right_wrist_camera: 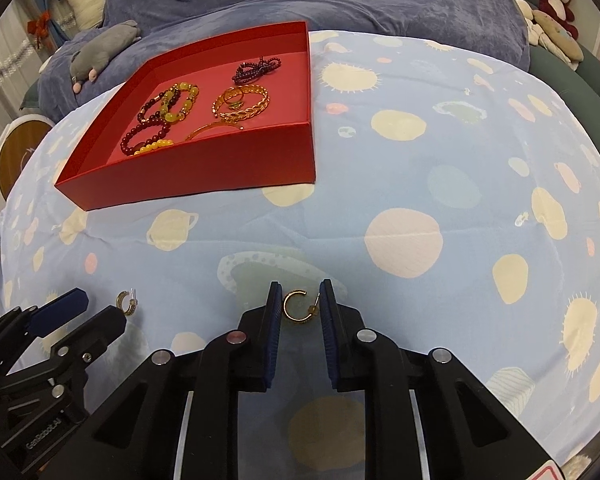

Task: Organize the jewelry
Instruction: 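Grasp one gold hoop earring with left tool while right tool grasps the other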

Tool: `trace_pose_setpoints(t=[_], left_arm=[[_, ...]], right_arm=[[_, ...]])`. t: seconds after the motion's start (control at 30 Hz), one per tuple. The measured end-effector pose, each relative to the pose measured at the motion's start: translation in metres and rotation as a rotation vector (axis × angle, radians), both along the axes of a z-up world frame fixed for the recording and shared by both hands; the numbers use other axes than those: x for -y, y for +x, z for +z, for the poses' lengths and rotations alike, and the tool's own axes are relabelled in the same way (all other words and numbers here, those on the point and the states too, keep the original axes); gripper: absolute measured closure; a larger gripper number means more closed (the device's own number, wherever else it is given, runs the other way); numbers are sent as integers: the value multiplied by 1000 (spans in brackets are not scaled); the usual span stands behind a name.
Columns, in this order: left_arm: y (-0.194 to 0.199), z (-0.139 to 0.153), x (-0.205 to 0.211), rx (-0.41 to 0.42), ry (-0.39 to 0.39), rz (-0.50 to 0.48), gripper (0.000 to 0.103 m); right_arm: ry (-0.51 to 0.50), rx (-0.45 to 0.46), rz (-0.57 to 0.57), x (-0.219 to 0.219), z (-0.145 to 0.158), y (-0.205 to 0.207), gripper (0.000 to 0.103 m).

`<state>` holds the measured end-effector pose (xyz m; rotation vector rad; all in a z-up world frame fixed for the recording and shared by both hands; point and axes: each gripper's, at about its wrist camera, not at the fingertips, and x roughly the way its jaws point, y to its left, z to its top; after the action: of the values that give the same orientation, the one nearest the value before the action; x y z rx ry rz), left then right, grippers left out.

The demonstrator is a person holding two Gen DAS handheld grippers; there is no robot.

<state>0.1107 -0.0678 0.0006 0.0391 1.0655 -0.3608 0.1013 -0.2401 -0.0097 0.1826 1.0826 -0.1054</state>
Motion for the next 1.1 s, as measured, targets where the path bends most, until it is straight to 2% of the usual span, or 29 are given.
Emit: trace_pose_setpoints(t=[0.2,0.47,0.63,1.1], left_arm=[[1,-10,3,-9,22,3,72],[5,-10,6,4,31,6,73],[6,-11,8,18,49,0,86],[0,2,1,9,37,27,86]], right_arm=[[24,-1,-16,2,1,-11,85],[37,-3,-17,1,0,-14,85],[39,-3,-16,0,1,-13,85],[55,30,17,-16,20,-24,85]])
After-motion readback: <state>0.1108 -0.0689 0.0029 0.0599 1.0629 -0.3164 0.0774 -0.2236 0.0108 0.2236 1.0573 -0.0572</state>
